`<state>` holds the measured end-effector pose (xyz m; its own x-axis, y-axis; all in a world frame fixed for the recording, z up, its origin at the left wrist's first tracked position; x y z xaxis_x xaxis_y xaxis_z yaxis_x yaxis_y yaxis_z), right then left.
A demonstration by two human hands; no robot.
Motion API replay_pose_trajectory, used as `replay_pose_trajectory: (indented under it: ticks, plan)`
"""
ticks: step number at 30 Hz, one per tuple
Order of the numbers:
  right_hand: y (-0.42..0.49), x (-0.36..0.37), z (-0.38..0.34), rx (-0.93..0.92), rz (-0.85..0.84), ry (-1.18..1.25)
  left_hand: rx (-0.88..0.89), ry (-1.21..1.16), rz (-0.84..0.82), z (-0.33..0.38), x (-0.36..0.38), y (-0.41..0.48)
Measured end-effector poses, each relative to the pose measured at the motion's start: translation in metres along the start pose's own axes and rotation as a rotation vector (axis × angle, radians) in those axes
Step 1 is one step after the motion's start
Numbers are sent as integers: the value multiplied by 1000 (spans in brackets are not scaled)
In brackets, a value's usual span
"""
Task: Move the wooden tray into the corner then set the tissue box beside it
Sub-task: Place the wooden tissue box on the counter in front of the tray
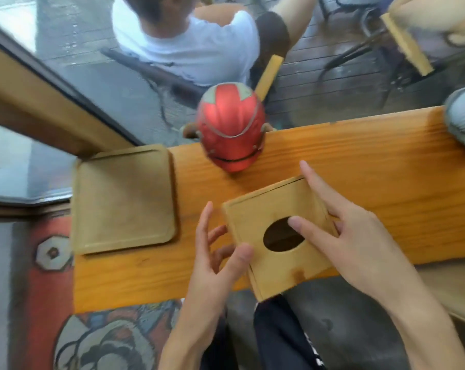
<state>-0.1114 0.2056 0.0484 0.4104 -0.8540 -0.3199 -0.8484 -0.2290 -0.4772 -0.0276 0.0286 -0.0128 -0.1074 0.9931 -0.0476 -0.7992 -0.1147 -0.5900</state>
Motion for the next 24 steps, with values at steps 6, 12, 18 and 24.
replay_pose_trajectory:
  ticks: [6, 12, 18, 24]
  plan:
    - [30, 121, -48, -165, -276, -182, -44, -234, 153, -25, -111, -29]
    - [24, 217, -73, -291, -7, 93, -1, -549, 458, -43, -173, -46]
    - [-9, 278, -68, 85, -144, 696, -41, -588, 459, -72, -209, -72]
    - [-20, 295, -49, 107, -42, 705, -102, -407, 325, -88, -262, -81]
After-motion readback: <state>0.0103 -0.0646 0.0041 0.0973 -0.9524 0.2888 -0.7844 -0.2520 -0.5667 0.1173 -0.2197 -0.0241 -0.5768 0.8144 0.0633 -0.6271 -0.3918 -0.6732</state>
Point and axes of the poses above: each hand's wrist, its own y-axis towards the middle knuckle, its own x-axis out of the palm, z = x × y, the point moved 5 cm from there along y, towards the middle knuckle, and after that the axes turned 15 degrees about y, right-handed, at the moved point
